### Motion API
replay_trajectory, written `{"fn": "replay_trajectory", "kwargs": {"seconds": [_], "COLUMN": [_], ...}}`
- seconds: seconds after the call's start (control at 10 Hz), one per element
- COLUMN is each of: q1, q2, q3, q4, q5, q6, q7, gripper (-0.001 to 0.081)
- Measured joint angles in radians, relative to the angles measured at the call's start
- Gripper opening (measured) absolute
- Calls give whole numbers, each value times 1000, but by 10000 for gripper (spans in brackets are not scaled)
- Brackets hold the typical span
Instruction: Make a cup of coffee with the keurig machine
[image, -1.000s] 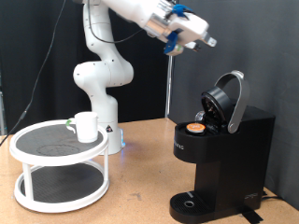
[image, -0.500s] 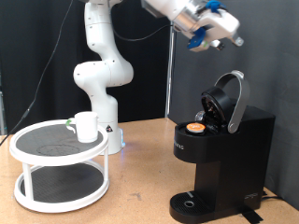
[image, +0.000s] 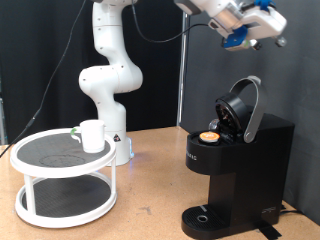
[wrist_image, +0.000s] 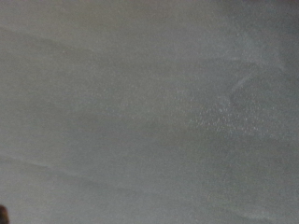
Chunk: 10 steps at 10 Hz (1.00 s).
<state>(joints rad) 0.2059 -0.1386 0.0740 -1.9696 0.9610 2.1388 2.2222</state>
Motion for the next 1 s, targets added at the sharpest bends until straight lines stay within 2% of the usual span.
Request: {"fn": "replay_trajectory", "kwargs": {"seconds": [0.5, 0.9, 1.0], "q1": [18, 18, 15], "q2": [117, 134, 129], "q3": [80, 93, 91], "q4": [97, 108, 102], "q5": [-77, -115, -119], "q6": [38, 39, 38], "q7": [83, 74, 58], "gripper": [734, 734, 640]}}
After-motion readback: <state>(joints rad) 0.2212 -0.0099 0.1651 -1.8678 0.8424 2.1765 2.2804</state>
